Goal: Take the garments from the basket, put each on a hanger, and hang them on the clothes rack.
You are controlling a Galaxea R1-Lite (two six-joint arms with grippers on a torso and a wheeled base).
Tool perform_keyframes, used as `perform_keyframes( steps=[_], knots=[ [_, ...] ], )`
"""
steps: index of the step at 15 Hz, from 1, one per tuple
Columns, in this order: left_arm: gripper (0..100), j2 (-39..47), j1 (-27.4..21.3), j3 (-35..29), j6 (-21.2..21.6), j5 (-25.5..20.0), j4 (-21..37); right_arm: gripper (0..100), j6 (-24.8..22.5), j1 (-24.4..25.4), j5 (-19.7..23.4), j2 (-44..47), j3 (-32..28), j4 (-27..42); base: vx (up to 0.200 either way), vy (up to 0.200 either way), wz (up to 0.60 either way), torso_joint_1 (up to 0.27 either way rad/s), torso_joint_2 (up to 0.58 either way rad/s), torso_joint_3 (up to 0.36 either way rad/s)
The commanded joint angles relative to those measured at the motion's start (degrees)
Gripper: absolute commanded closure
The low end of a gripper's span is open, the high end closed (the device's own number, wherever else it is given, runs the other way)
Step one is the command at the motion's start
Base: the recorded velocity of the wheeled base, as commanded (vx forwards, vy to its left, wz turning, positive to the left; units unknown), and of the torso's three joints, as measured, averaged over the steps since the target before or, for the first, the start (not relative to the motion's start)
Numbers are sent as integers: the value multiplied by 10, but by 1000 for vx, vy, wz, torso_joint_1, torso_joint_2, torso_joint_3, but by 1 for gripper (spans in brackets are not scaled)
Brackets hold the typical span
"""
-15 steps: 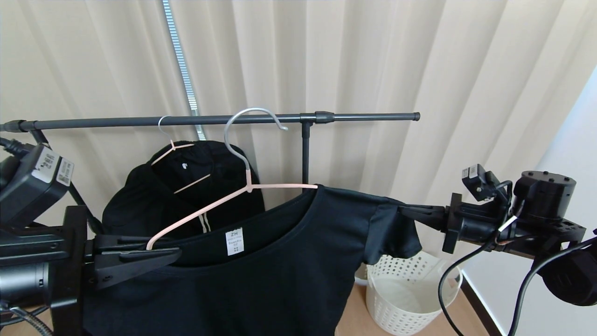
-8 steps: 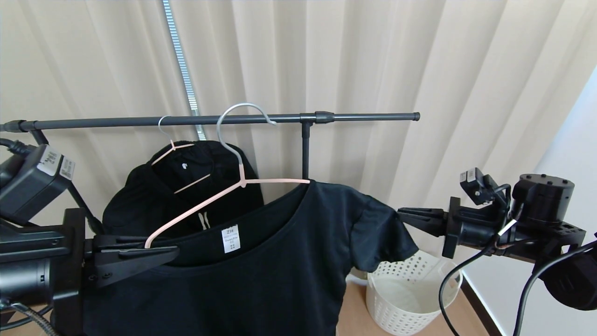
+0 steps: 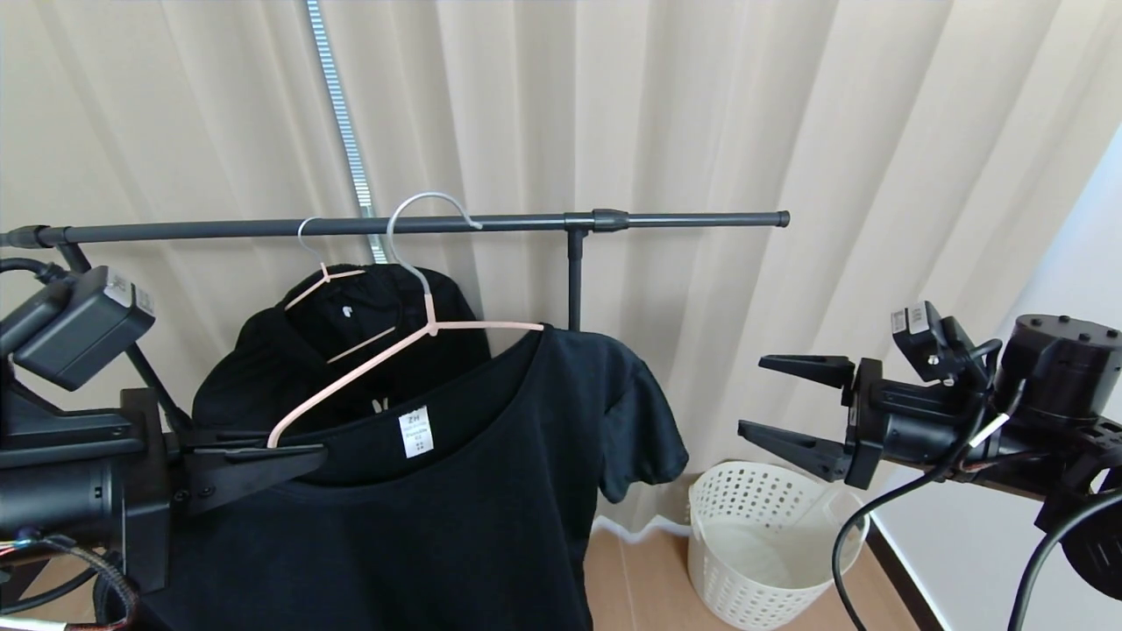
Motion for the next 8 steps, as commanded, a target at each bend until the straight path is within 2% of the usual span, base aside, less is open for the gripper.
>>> perform_keyframes(
  steps=[1, 4, 8],
  knots=[
    [100, 10, 10, -4, -4, 8, 0, 0, 0, 18, -21, -47, 10, 1, 0, 0, 0, 0, 0, 0],
    [100, 7, 9, -2, -22, 9, 1, 0, 0, 45, -64, -72, 13, 5, 0, 0, 0, 0, 0, 0],
    [100, -5, 5, 0, -22, 10, 4, 0, 0, 70, -139, -105, -10, 73, 0, 0, 0, 0, 0, 0]
  ],
)
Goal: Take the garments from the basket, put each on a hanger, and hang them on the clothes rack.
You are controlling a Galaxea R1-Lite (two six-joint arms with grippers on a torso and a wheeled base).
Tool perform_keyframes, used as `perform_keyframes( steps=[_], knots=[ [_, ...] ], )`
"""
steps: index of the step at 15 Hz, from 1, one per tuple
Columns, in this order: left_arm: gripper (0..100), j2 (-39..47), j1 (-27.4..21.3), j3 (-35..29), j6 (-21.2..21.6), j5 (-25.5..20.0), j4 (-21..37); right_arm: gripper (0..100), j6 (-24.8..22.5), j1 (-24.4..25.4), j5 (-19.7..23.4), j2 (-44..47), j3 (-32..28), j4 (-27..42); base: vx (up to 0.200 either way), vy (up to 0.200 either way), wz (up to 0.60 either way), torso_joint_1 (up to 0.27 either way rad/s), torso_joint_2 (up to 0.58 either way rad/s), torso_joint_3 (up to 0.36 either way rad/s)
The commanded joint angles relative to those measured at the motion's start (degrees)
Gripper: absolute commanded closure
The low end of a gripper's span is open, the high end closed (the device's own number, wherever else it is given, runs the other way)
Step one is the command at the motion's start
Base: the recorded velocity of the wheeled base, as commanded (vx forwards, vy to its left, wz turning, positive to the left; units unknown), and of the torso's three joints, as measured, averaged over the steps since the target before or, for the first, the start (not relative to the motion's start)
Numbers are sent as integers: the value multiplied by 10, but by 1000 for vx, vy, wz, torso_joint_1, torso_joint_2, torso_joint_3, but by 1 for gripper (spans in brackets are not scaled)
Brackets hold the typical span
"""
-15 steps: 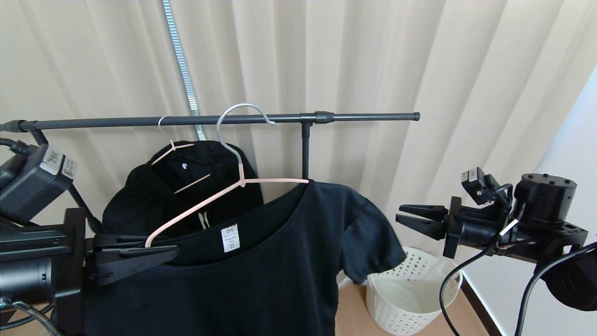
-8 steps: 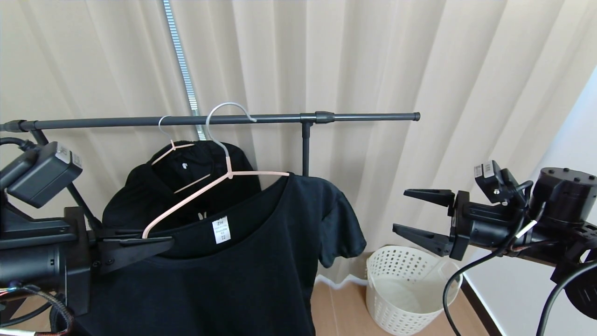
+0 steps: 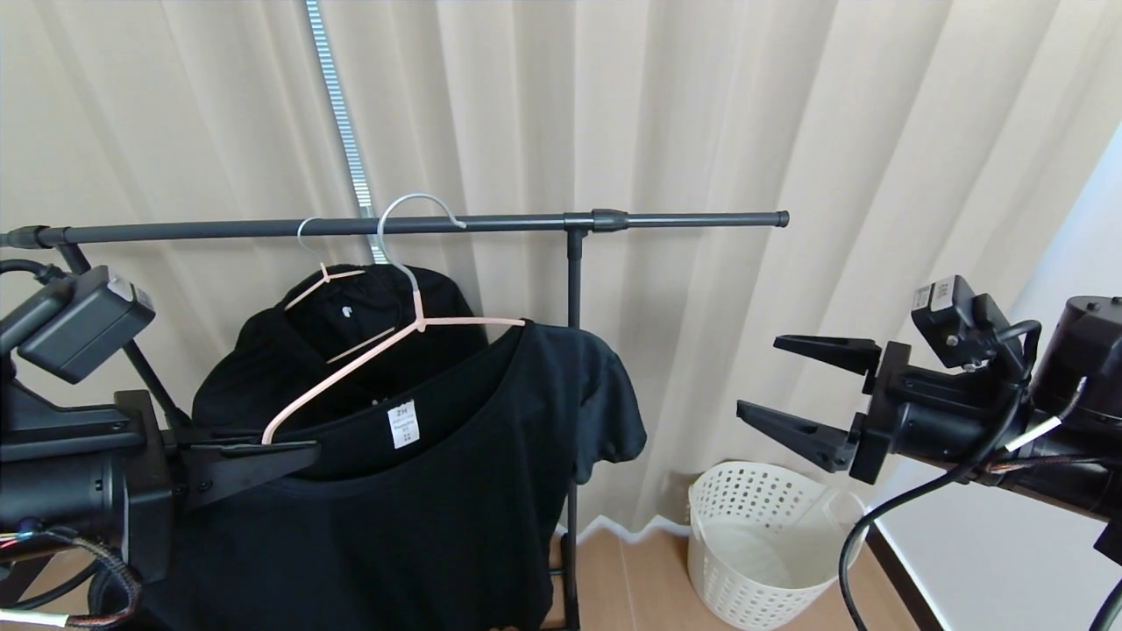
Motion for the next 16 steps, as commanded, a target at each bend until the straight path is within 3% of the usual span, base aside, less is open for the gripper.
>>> perform_keyframes(
  steps=[1, 3, 4, 7, 9, 16],
  knots=[
    [100, -4, -1, 3, 0, 0, 0, 0, 2, 34, -70, -13, -26, 22, 0, 0, 0, 0, 0, 0],
    [100, -3, -1, 4, -9, 3, 0, 0, 8, 64, -144, -12, -52, 55, 0, 0, 0, 0, 0, 0],
    [100, -4, -1, 4, -13, 10, 0, 0, 19, 70, -155, -12, -61, 64, 0, 0, 0, 0, 0, 0],
    [100, -2, -1, 5, -30, 25, 0, 0, 90, 80, -185, -12, -103, 101, 0, 0, 0, 0, 0, 0],
    [100, -1, -1, -1, -52, 26, 0, 0, 105, 81, -204, -9, -129, 139, 0, 0, 0, 0, 0, 0],
    [100, 35, -1, -26, -87, 78, -5, 0, 107, 81, -222, 17, -139, 145, 0, 0, 0, 0, 0, 0]
  ],
)
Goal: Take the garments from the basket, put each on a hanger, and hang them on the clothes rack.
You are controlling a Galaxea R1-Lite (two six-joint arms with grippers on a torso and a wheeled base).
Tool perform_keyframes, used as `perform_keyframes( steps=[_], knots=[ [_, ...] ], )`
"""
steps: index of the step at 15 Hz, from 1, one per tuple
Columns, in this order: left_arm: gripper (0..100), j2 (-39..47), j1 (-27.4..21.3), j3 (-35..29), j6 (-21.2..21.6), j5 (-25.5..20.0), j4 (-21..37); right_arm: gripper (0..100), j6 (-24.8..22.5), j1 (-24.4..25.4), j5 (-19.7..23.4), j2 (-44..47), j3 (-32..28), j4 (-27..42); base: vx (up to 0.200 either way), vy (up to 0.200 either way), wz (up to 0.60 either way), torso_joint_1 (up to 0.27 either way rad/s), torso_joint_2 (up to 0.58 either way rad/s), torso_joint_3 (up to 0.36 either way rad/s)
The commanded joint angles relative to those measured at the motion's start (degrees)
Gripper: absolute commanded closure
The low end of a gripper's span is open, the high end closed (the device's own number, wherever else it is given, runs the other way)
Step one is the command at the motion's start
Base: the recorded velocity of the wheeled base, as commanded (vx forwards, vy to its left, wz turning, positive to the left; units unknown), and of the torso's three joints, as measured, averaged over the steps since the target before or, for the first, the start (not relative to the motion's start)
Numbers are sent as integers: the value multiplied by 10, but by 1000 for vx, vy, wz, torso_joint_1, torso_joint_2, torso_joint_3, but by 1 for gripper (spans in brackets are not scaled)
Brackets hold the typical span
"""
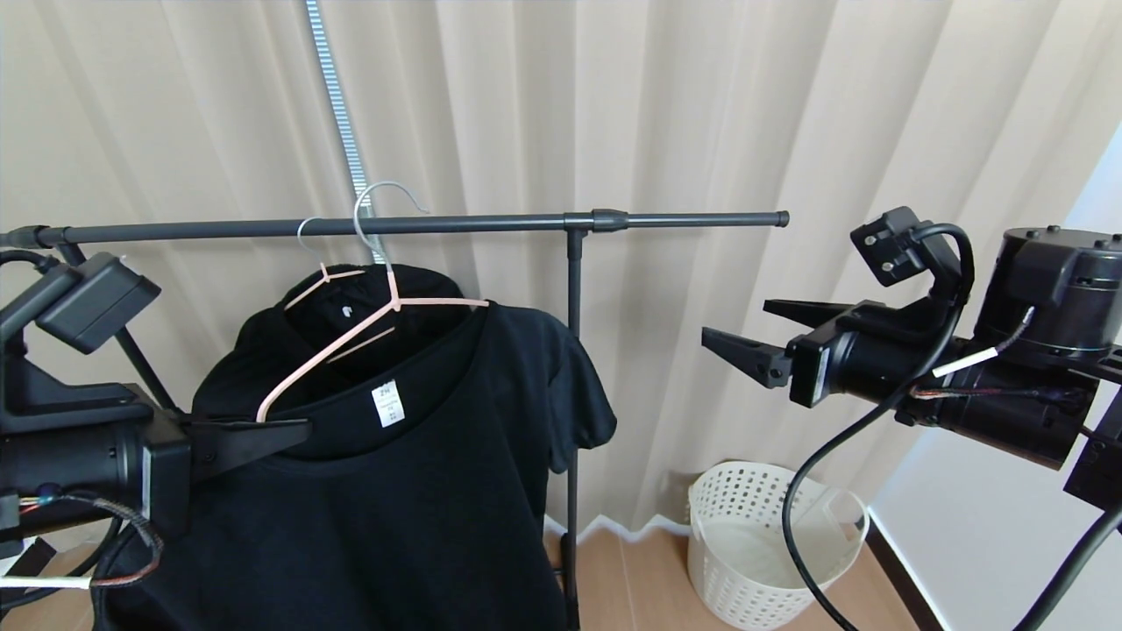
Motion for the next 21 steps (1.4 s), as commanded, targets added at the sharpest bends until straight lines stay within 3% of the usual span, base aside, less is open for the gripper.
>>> perform_keyframes(
  steps=[1, 5, 10, 21],
  knots=[
    [100, 34, 0, -22, -18, 13, -1, 0, 0, 0, -1, 16, 0, -4, 0, 0, 0, 0, 0, 0],
    [100, 94, -15, -77, -55, 76, 0, 0, -1, -1, -1, 19, -1, -5, 0, 0, 0, 0, 0, 0],
    [100, 215, -67, -173, -109, 207, -1, 0, -1, -1, -1, 18, -1, -5, 0, 0, 0, 0, 0, 0],
    [100, 393, -59, -333, -123, 239, 0, 0, -1, -3, -4, 16, -5, -5, 0, 0, 0, 0, 0, 0]
  ],
)
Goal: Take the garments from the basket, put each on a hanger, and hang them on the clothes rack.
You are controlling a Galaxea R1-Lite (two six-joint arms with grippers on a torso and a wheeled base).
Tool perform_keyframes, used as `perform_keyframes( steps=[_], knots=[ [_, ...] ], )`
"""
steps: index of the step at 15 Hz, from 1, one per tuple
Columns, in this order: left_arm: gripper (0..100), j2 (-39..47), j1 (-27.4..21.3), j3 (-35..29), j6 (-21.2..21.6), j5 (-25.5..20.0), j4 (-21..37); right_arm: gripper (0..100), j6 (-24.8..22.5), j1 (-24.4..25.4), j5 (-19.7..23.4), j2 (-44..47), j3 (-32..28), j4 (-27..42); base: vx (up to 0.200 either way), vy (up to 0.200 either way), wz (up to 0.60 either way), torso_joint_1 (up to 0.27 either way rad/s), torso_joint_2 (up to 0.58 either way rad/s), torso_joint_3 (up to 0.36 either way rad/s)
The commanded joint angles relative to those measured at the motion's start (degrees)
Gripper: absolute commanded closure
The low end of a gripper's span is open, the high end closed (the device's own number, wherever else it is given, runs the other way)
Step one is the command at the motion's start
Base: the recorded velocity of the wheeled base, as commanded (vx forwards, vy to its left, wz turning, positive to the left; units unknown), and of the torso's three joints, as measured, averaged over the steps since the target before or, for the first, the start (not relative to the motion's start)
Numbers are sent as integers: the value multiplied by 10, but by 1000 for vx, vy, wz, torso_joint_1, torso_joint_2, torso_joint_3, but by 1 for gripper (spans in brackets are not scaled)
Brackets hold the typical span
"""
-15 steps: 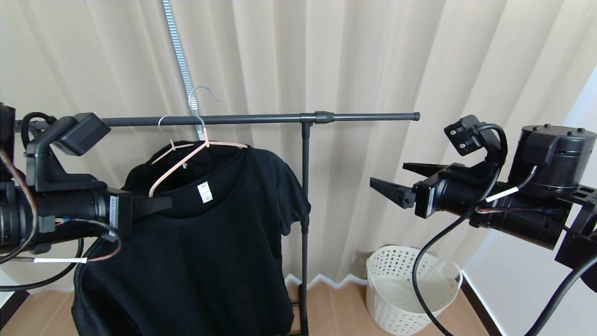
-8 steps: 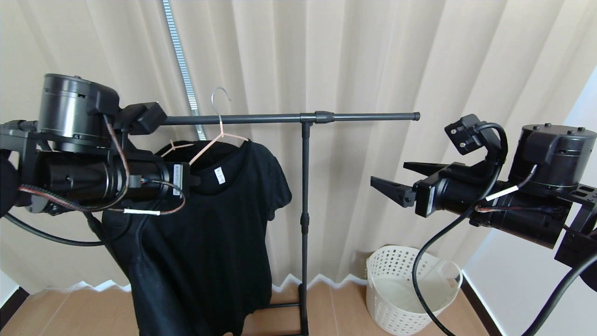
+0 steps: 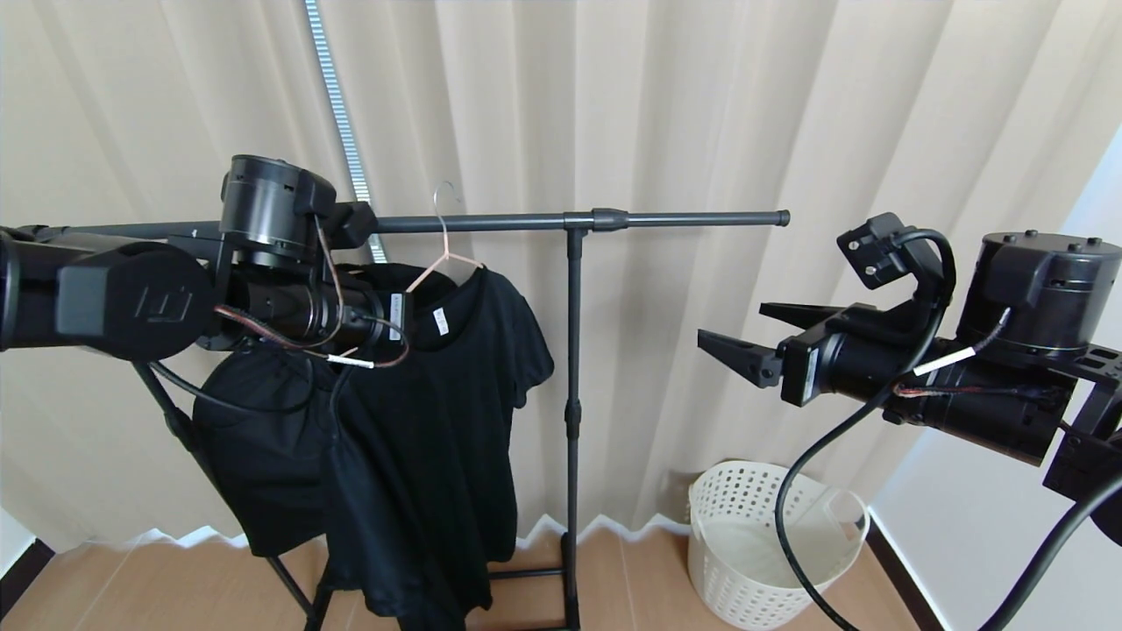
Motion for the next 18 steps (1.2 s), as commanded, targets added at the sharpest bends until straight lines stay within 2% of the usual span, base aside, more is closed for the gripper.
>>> perform_keyframes(
  steps=[1, 8, 18],
  knots=[
    [100, 43, 4, -33, -1, 0, 0, 0, 0, 0, -1, 0, 0, 0, 0, 0, 0, 0, 0, 0],
    [100, 65, 5, -41, -8, 0, 1, 0, -1, 0, -1, 0, 0, -1, 0, 0, 0, 0, 0, 0],
    [100, 65, 5, -8, -8, 0, -1, 0, -1, 0, -1, -1, 1, -1, 0, 0, 0, 0, 0, 0]
  ],
)
